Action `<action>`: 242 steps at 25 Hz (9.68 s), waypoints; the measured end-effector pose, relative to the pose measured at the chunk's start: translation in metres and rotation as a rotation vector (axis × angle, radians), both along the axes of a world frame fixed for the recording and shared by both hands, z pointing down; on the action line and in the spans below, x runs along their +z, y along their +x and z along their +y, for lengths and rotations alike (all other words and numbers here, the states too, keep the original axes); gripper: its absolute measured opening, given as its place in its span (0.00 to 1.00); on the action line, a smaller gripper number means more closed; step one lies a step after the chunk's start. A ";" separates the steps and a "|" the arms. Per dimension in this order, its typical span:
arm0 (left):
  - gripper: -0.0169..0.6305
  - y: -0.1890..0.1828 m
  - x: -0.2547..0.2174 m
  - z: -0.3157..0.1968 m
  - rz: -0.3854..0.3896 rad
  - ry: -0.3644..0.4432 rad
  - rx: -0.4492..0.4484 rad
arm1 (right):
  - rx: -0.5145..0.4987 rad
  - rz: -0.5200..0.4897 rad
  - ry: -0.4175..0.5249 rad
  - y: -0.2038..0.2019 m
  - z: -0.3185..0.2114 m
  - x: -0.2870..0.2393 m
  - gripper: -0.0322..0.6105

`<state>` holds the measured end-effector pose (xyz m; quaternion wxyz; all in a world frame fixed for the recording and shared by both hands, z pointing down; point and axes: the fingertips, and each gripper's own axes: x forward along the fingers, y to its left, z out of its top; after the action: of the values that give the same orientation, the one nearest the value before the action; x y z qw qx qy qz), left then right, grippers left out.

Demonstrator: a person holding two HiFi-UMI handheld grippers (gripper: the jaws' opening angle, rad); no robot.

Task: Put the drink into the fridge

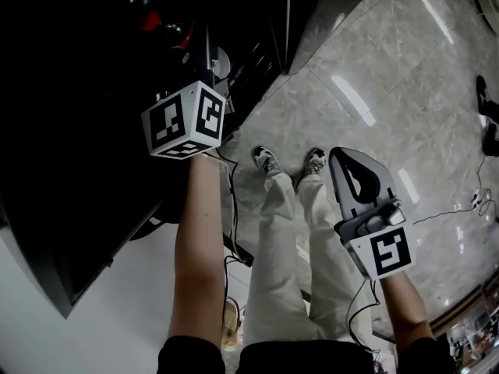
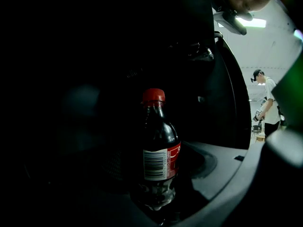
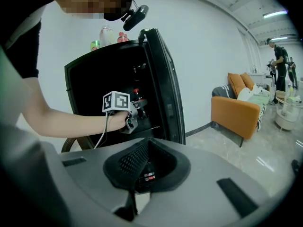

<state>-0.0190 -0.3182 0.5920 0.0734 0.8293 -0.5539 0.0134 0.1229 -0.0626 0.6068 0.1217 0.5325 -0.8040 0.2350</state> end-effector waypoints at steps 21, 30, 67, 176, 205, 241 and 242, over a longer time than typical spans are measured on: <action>0.52 0.003 0.030 -0.022 -0.010 -0.026 0.015 | -0.025 -0.008 -0.031 -0.020 0.008 0.014 0.07; 0.52 0.013 0.037 -0.016 -0.072 -0.034 0.077 | -0.024 -0.031 -0.040 -0.025 0.012 0.013 0.07; 0.04 0.035 -0.039 0.189 0.043 -0.022 0.129 | -0.026 -0.033 0.029 -0.007 0.017 -0.027 0.07; 0.04 -0.191 -0.399 0.224 0.038 0.190 0.102 | -0.230 -0.080 0.420 -0.262 -0.031 -0.416 0.07; 0.53 -0.209 -0.334 0.078 -0.096 0.081 0.350 | -0.038 0.087 0.336 -0.291 -0.098 -0.385 0.07; 0.53 -0.210 -0.329 0.068 -0.103 0.030 0.370 | 0.023 0.089 0.313 -0.274 -0.087 -0.368 0.07; 0.53 -0.211 -0.329 0.070 -0.100 0.028 0.367 | 0.028 0.089 0.308 -0.271 -0.086 -0.368 0.07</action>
<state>-0.2304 -0.2482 0.2635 0.0304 0.9156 -0.3965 0.0602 -0.1484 -0.1483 0.2386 0.0709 0.5660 -0.8168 0.0867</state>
